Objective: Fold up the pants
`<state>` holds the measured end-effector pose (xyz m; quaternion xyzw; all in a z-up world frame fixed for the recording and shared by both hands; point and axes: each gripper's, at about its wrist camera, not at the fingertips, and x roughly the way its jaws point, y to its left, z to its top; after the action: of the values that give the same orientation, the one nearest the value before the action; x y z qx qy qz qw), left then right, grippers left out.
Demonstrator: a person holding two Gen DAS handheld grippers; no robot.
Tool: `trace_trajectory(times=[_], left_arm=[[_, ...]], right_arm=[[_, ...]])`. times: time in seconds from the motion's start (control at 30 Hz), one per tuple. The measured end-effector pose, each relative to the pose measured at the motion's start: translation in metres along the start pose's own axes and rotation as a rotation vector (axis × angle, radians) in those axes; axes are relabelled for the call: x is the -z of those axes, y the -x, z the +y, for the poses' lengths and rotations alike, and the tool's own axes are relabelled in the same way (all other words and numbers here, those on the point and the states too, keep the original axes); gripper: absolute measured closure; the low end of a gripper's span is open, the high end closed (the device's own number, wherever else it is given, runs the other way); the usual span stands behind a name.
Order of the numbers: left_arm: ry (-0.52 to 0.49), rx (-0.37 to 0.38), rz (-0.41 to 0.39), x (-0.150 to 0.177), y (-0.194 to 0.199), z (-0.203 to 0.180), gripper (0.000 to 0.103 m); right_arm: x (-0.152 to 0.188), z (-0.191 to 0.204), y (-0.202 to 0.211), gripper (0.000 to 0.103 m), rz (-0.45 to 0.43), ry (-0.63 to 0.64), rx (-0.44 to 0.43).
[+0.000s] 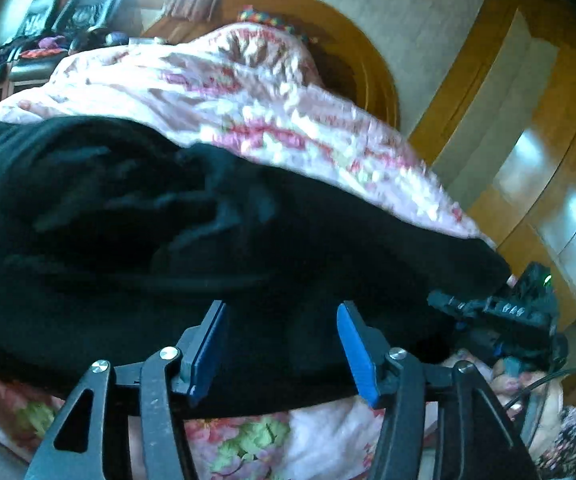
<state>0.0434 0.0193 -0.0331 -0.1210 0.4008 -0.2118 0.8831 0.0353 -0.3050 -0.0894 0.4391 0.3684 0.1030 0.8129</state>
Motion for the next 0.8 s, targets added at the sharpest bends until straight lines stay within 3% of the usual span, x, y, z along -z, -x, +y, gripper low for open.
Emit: trace_trajectory(times=[0.13, 0.23, 0.33, 0.47, 0.67, 0.8], left_arm=[[0.030, -0.019, -0.061, -0.001, 0.015, 0.007, 0.046], [0.043, -0.032, -0.091, -0.003, 0.019, 0.011, 0.046], [0.034, -0.043, -0.062, -0.005, 0.006, 0.009, 0.046], [-0.023, -0.105, -0.019, -0.006, -0.020, 0.003, 0.046], [-0.055, -0.128, 0.011, -0.002, -0.035, 0.007, 0.046], [-0.064, -0.126, 0.005, 0.000, -0.033, 0.008, 0.046]], right_arm=[[0.005, 0.027, 0.031, 0.096, -0.043, 0.073, -0.059], [0.017, 0.032, 0.041, 0.096, -0.012, 0.137, -0.023], [0.023, 0.008, 0.025, 0.096, 0.058, 0.063, 0.071], [0.019, -0.010, 0.017, 0.091, 0.095, -0.049, 0.036], [0.001, 0.014, 0.045, 0.081, -0.013, 0.116, 0.116], [-0.023, 0.007, 0.061, 0.071, -0.103, 0.091, 0.163]])
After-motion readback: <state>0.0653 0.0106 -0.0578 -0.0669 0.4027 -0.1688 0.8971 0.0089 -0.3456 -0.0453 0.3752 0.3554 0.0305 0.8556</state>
